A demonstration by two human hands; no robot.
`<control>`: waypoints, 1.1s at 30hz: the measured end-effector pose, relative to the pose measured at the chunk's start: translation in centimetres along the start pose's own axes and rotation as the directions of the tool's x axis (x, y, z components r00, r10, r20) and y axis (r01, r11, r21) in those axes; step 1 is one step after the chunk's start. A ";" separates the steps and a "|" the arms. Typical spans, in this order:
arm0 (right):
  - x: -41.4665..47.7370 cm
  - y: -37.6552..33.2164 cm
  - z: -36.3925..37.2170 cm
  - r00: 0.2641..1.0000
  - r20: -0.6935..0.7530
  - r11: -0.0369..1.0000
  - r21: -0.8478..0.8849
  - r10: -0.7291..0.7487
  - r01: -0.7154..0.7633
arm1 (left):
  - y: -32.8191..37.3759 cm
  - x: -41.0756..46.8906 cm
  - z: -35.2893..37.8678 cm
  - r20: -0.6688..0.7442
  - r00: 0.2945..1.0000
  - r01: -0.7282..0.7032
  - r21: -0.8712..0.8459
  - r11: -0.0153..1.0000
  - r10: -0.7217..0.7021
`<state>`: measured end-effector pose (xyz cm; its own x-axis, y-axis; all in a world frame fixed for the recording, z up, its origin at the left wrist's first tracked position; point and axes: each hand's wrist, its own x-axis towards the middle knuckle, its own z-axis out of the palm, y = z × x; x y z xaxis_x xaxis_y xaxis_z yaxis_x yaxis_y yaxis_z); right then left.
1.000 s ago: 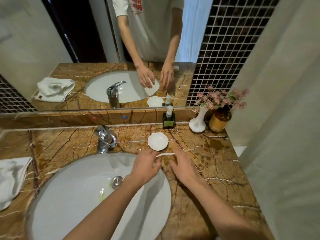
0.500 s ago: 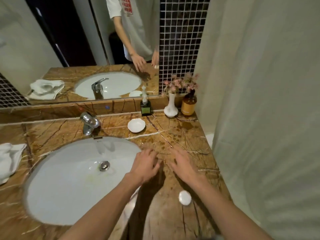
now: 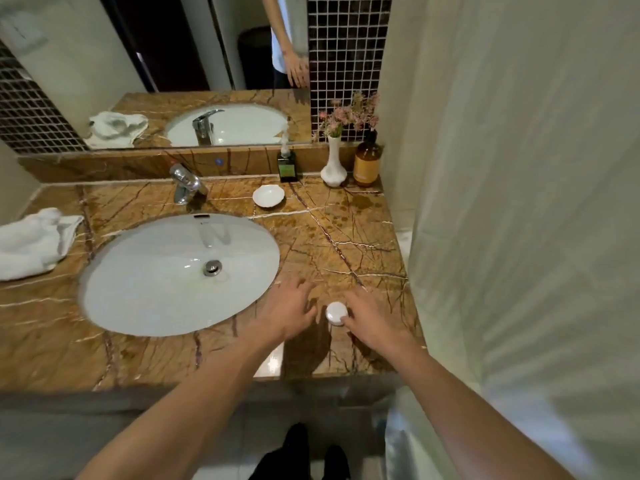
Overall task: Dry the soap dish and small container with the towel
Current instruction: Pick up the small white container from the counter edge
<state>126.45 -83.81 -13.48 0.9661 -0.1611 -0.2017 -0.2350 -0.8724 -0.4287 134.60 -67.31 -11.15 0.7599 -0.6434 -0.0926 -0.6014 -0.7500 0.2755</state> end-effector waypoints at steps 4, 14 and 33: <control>0.0 -0.7 1.1 0.999 0.010 0.996 -0.072 -0.045 0.046 | 0.0 -1.0 0.6 0.051 0.998 0.021 0.013 1.000 -0.021; 1.0 -2.3 2.6 0.999 0.030 0.973 -0.225 -0.043 0.048 | -2.1 -1.2 2.1 0.118 0.991 0.072 -0.077 0.994 -0.063; -0.2 1.5 0.6 0.980 -0.021 0.971 -0.136 0.198 -0.198 | 0.9 2.9 5.9 0.103 0.987 -0.115 -0.087 0.990 0.124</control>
<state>125.86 -84.80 -14.56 0.9027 -0.3397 -0.2641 -0.4053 -0.8774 -0.2568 134.80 -70.70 -16.79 0.6500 -0.7438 -0.1557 -0.6614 -0.6546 0.3661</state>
